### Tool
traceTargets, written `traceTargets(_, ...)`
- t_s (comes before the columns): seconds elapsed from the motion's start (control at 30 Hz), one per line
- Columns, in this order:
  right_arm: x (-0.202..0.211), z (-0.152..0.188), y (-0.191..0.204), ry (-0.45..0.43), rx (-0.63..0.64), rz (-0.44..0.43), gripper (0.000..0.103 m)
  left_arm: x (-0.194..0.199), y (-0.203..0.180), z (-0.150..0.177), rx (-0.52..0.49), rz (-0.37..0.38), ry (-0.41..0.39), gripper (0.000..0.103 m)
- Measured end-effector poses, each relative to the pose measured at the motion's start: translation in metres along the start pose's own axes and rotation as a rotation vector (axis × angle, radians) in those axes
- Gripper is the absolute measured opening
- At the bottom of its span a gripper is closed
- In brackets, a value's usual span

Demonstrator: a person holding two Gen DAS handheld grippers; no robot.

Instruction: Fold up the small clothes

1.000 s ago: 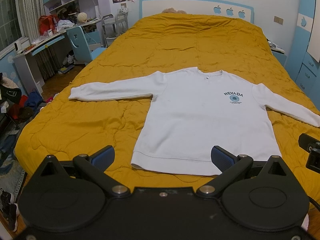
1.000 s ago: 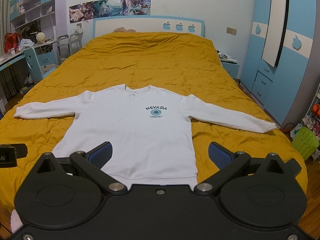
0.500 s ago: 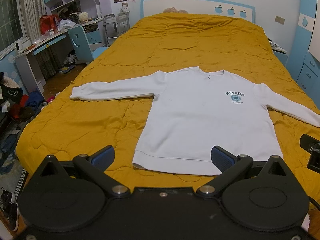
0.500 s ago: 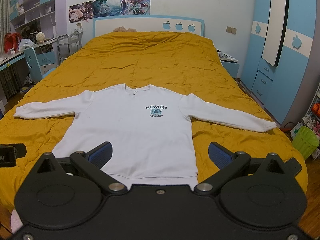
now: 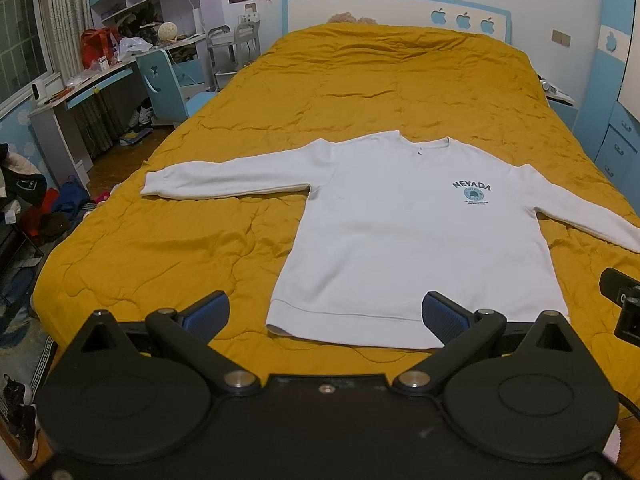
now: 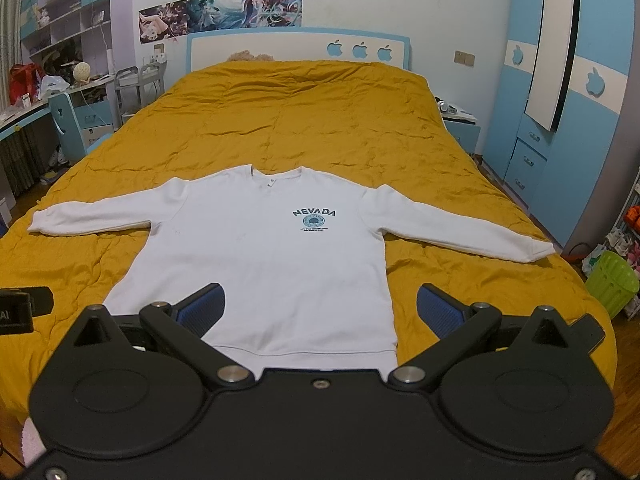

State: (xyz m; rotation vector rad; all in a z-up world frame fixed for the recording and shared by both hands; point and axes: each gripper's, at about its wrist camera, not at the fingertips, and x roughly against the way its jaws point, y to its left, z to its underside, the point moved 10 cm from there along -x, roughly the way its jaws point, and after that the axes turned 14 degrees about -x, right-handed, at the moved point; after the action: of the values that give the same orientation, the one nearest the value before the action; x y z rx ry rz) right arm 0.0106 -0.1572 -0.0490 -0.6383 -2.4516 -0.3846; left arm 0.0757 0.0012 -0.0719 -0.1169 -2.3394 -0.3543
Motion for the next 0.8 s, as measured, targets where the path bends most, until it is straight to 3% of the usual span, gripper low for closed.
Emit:
traceTargets(0.53,-0.004,0.009,0.004,0.008,-0.001,0.002,0.103,-0.014,0.003,-0.001,-0.004,0.003,0.021,0.103)
traceTargets(0.8,-0.047,0.007,0.012,0.030,0.009,0.003,0.103,-0.053,0.036,-0.004,0.054,0.013,0.040,0.103)
